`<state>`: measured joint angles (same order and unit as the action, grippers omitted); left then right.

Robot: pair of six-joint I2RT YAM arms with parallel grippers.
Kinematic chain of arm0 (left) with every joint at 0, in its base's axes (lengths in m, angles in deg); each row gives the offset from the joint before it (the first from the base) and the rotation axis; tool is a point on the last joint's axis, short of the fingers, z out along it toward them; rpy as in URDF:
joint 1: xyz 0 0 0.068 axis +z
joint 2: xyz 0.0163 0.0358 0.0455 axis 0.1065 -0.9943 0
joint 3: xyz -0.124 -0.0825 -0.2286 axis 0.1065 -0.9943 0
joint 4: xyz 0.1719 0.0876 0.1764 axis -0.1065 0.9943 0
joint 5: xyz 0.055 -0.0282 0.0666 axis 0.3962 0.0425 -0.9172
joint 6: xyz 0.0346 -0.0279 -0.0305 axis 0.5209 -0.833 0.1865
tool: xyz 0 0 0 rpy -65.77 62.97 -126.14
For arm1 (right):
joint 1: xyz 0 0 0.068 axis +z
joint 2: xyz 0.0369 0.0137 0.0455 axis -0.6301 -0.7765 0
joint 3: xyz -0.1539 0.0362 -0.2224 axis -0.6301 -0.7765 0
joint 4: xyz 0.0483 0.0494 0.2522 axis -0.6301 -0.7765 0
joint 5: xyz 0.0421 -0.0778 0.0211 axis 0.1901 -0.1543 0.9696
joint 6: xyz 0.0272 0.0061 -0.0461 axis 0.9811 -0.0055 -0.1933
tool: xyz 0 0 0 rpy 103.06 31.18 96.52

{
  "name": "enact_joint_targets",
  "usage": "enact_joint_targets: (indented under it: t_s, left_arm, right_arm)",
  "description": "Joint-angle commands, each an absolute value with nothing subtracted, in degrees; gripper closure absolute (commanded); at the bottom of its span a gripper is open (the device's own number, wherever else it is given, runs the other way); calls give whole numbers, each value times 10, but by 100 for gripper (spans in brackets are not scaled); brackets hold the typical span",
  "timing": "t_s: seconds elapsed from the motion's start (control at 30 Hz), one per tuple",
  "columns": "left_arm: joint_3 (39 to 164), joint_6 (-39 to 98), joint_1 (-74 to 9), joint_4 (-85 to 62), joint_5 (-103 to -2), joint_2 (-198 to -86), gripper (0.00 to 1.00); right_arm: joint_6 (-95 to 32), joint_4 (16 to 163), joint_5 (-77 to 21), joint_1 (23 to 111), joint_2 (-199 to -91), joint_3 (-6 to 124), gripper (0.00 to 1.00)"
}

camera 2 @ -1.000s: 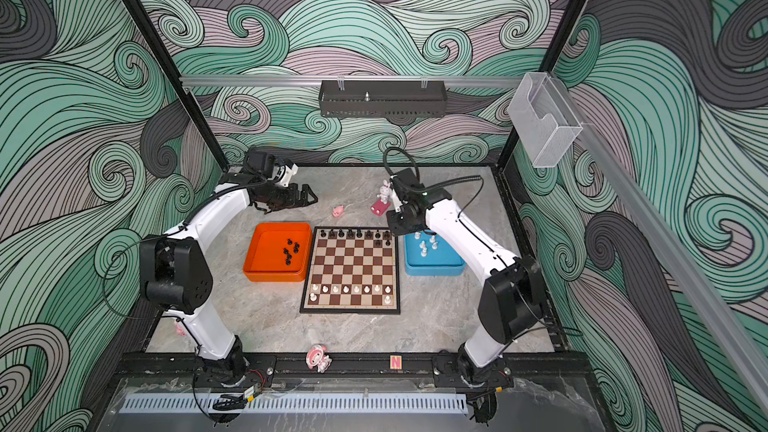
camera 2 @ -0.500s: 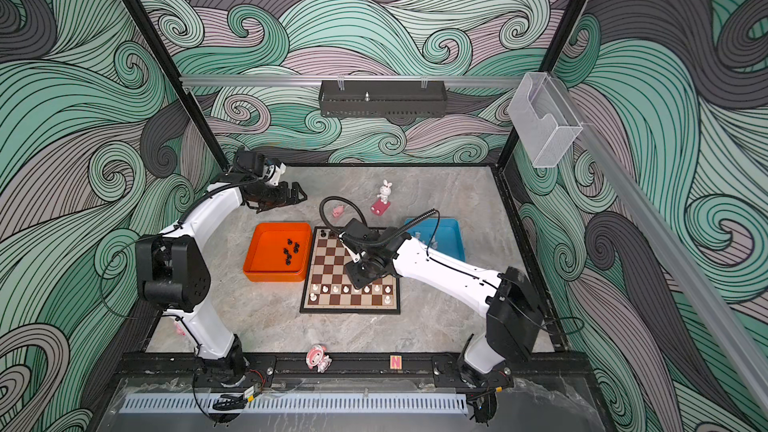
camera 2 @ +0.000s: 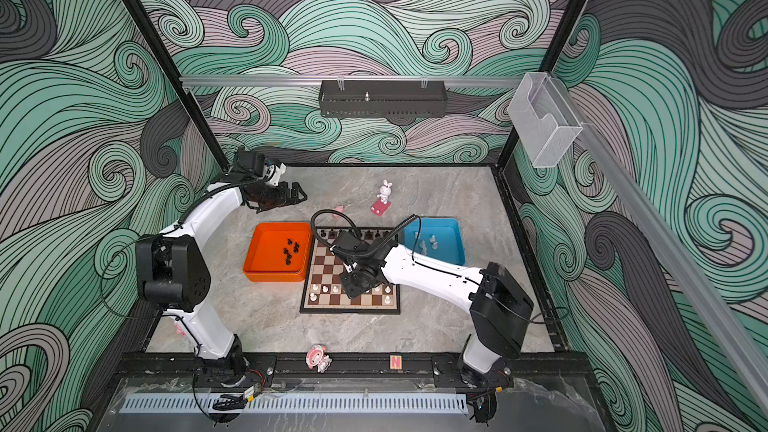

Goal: Set up the chess pieces on the board

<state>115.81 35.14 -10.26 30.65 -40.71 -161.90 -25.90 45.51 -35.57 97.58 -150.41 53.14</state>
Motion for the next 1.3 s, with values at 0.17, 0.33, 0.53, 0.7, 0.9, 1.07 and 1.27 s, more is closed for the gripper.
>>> enact_joint_targets:
  t_s: [0.17, 0.33, 0.53, 0.7, 0.9, 1.07, 1.27]
  left_arm:
    - [1171, 348, -99, 315, -410, -1630, 1]
    - [1172, 346, -99, 314, -407, -1633, 1]
    - [1172, 344, -99, 314, -404, -1636, 1]
    - [1172, 342, -99, 313, -403, -1637, 1]
    - [1172, 342, -99, 312, -402, -1638, 1]
    - [1172, 342, -99, 313, -402, -1638, 1]
    - [1172, 341, -99, 312, -401, -1638, 1]
  right_arm:
    - [-244, 454, -357, 982, -1516, 521, 87]
    - [-241, 448, -348, 983, -1531, 518, 87]
    - [-239, 447, -339, 984, -1542, 513, 87]
    - [-240, 451, -335, 985, -1549, 511, 87]
    - [-237, 463, -324, 986, -1556, 503, 87]
    - [-237, 469, -327, 985, -1561, 503, 86]
    - [-236, 474, -330, 986, -1571, 510, 87]
